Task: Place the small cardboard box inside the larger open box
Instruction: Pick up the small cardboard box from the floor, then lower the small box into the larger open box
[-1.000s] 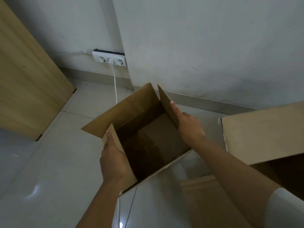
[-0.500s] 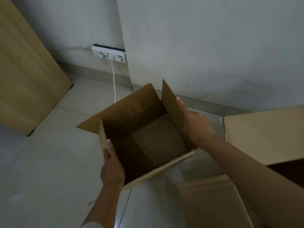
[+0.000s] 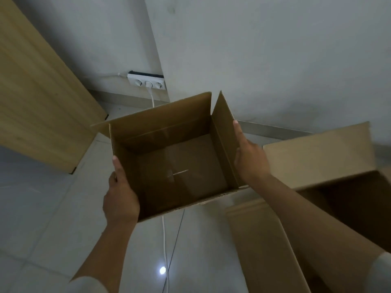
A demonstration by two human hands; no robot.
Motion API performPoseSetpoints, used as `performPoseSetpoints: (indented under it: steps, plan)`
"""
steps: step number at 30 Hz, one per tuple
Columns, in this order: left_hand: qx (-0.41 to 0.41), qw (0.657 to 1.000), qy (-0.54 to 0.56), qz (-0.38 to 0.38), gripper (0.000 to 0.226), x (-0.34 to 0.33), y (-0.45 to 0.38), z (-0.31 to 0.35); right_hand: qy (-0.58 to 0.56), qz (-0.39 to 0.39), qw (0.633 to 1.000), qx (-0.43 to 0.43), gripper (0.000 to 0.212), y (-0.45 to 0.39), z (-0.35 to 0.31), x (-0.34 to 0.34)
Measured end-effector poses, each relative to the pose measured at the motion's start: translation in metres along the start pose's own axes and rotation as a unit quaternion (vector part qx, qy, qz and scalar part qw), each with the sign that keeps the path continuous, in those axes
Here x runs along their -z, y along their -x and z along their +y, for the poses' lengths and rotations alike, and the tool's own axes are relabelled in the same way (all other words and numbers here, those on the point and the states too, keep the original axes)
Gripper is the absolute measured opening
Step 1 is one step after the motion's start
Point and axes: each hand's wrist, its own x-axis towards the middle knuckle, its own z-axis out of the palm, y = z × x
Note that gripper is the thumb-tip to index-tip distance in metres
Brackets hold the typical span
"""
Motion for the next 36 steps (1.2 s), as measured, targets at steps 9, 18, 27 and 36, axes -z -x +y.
performPoseSetpoints:
  steps: [9, 18, 27, 36]
  plan:
    - [-0.057, 0.998, 0.008, -0.004, 0.079, 0.103, 0.072, 0.051, -0.005, 0.034, 0.998, -0.051, 0.08, 0.081, -0.01, 0.116]
    - [-0.11, 0.993, 0.033, -0.019, 0.078, 0.091, 0.159, 0.135, -0.012, 0.095, 0.99, -0.105, 0.078, 0.162, 0.082, 0.195]
    - [-0.106, 0.991, 0.079, -0.027, 0.079, 0.024, 0.296, 0.225, 0.017, 0.091, 0.988, -0.127, 0.079, 0.234, 0.233, 0.25]
    - [-0.095, 0.99, 0.102, -0.04, 0.077, -0.057, 0.381, 0.267, 0.034, 0.061, 0.988, -0.137, 0.075, 0.256, 0.343, 0.253]
